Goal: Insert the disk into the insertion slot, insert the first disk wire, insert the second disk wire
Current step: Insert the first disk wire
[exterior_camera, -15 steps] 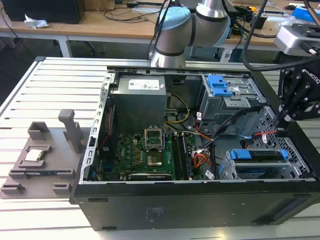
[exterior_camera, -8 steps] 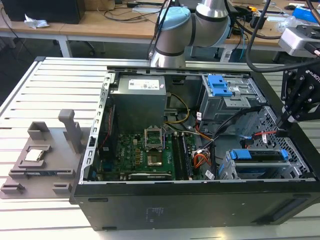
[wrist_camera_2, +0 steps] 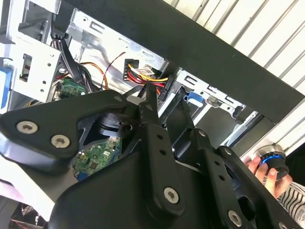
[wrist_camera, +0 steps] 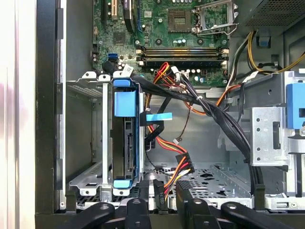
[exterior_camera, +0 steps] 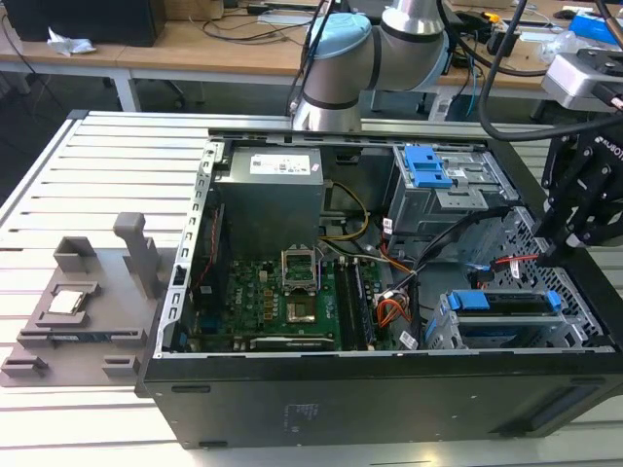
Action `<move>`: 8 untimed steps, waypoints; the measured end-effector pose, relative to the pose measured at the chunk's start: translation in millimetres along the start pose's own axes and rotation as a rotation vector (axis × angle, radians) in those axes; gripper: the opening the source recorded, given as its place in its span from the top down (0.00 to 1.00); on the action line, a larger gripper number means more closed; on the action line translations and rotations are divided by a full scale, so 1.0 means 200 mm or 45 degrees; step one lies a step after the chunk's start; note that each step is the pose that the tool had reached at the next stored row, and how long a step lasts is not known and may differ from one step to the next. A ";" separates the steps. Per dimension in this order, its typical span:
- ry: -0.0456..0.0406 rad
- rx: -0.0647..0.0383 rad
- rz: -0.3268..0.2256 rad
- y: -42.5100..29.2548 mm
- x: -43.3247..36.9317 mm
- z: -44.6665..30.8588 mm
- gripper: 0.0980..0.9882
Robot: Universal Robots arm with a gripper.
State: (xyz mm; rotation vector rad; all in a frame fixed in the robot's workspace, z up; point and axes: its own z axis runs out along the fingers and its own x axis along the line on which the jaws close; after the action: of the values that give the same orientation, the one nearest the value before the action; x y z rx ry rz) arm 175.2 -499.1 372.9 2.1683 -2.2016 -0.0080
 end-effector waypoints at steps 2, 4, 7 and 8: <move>0.000 0.000 0.000 0.000 0.000 0.000 0.70; 0.010 0.001 -0.020 0.000 0.000 0.000 0.70; 0.038 0.004 -0.119 0.000 0.000 0.003 0.70; 0.060 0.004 -0.127 0.000 0.000 0.006 0.70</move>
State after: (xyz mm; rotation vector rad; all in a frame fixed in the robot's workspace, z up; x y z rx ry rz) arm 175.2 -499.1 371.6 2.2535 -2.0682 0.0423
